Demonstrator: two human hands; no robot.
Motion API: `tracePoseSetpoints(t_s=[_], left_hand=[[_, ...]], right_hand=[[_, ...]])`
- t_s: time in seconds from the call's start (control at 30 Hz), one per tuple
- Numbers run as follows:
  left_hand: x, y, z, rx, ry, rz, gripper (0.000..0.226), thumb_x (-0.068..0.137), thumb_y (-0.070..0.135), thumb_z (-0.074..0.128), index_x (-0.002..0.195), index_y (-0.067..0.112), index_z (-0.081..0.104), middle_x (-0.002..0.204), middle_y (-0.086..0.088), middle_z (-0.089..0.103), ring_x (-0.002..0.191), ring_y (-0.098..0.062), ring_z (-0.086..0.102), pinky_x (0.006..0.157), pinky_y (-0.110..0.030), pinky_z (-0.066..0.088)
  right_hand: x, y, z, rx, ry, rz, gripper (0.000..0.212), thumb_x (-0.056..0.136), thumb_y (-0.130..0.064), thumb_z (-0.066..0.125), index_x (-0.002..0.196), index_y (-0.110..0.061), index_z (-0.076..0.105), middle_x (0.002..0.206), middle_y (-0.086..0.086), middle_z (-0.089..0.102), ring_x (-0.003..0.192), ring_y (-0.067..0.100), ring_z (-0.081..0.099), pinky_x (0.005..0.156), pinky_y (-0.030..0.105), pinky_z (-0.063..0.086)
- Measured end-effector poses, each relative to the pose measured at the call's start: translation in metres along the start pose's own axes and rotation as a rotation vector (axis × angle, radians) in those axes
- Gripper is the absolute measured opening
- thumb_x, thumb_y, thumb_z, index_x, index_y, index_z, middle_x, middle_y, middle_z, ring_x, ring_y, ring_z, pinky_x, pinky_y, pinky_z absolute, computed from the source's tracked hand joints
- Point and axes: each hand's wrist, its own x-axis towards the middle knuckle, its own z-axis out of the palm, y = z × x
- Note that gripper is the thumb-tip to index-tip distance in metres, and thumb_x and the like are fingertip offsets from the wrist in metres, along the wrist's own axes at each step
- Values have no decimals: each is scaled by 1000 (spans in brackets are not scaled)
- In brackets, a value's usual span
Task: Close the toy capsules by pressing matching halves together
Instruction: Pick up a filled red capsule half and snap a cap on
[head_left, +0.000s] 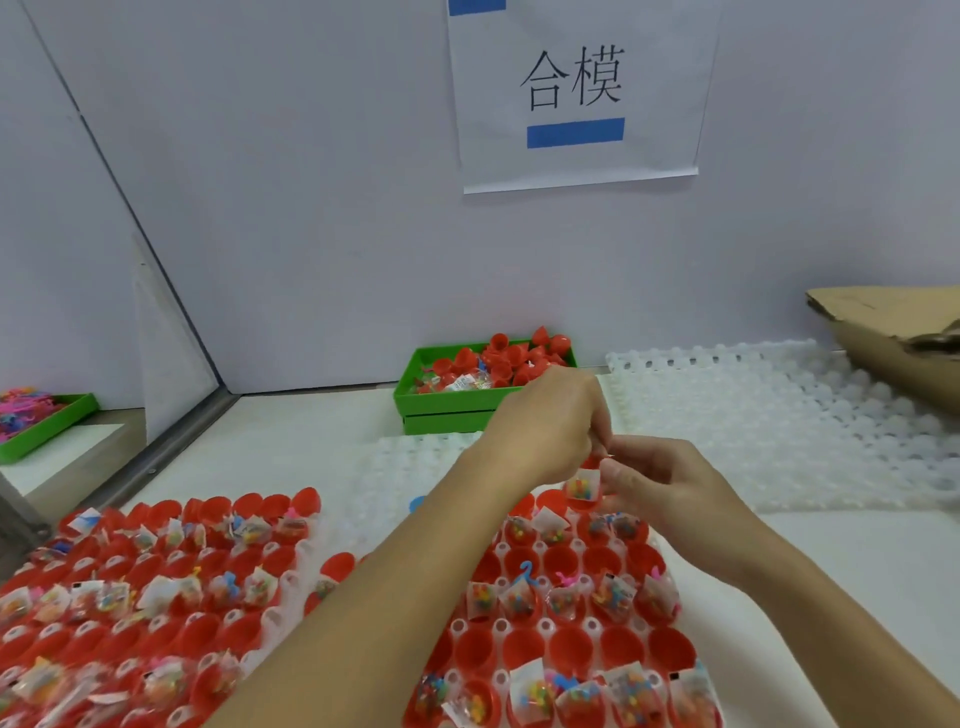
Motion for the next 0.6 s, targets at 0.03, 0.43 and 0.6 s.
tracePoseSetpoints(t_s=[0.03, 0.43, 0.6], left_hand=[[2, 2, 1, -8, 5, 6, 30, 83, -6, 64, 88, 19, 81, 76, 10, 63, 78, -14, 63, 68, -38, 58], [-4, -10, -11, -397, 31, -116, 25, 100, 34, 54, 94, 18, 72, 93, 3, 71, 87, -11, 67, 84, -39, 57], [-41, -13, 10, -817, 165, -234, 67, 81, 72, 46, 125, 22, 55, 103, 3, 72, 86, -7, 72, 76, -27, 60]], right_hand=[[0, 1, -1, 81, 16, 22, 21, 92, -21, 60, 102, -27, 77, 101, 5, 77, 95, 18, 73, 76, 18, 55], [4, 3, -3, 121, 154, 15, 24, 75, -38, 70, 94, -28, 79, 91, 3, 78, 88, 16, 75, 74, 17, 56], [7, 3, 0, 139, 294, -19, 15, 86, -27, 68, 97, -21, 75, 90, 1, 78, 87, 17, 74, 71, 18, 56]])
